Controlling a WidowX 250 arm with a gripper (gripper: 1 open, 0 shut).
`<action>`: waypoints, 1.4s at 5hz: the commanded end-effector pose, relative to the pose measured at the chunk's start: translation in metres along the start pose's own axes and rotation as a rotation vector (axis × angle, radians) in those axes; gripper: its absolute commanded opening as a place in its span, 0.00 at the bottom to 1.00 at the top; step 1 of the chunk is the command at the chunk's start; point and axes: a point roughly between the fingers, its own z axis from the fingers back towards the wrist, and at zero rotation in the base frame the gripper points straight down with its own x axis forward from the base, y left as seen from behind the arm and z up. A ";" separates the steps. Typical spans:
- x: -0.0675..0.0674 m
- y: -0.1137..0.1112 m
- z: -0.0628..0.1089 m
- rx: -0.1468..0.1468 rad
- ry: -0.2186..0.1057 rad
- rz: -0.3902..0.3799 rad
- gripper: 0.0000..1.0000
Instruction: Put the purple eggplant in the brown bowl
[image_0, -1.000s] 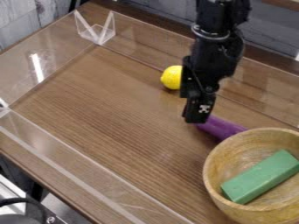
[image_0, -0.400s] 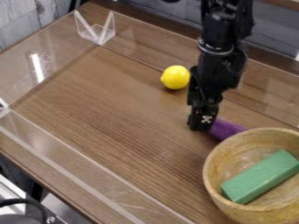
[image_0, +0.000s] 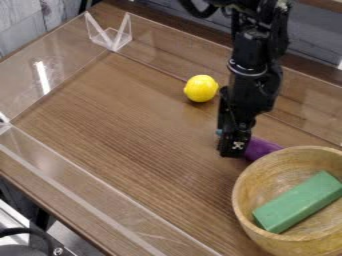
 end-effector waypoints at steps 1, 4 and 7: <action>0.006 0.006 0.005 0.018 -0.024 -0.007 1.00; 0.008 0.015 0.003 0.012 -0.036 0.025 0.00; 0.003 0.026 0.008 0.015 -0.051 0.087 0.00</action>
